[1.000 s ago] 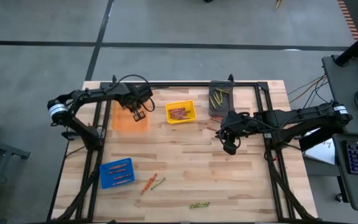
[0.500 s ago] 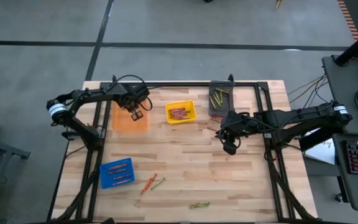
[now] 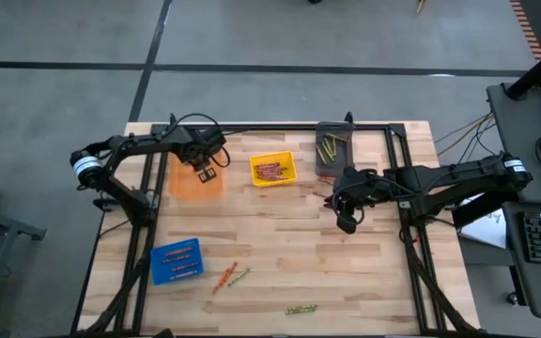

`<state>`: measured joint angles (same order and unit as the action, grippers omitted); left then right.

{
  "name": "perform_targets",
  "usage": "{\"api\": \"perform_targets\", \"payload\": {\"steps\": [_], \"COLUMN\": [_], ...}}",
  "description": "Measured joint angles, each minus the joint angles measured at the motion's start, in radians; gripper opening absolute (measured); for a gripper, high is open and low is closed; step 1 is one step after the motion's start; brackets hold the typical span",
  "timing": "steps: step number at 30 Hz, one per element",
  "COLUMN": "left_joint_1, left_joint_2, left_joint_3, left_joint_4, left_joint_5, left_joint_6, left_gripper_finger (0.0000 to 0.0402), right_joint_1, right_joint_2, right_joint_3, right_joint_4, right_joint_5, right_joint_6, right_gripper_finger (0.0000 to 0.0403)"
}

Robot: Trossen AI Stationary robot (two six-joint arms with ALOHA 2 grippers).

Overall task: Sort crayons
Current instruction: Put the red crayon into the yellow bin

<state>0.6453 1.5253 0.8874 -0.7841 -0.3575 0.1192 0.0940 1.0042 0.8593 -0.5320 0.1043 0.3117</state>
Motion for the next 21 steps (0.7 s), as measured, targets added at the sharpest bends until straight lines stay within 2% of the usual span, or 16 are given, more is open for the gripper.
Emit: {"api": "perform_targets", "payload": {"steps": [9,13,21], "left_joint_1": [-0.013,-0.056,-0.249], "left_joint_2": [-0.056,-0.154,-0.398], "left_joint_3": [-0.001,-0.002,-0.059], "left_joint_4": [-0.002,0.006,0.166], "left_joint_5": [0.002,0.030,0.037], "left_joint_6": [-0.019,-0.090,-0.240], "left_gripper_finger": [0.0089,0.0087,0.0084], "right_joint_1": [0.000,0.000,-0.001], "right_joint_2": [0.000,0.000,0.000], "right_joint_3": [-0.001,-0.002,-0.003], "right_joint_4": [0.000,0.000,0.000], "right_joint_5": [0.000,0.001,0.062], "right_joint_6": [0.032,0.095,0.162], "right_gripper_finger": [0.0057,0.0057,0.0057]}}
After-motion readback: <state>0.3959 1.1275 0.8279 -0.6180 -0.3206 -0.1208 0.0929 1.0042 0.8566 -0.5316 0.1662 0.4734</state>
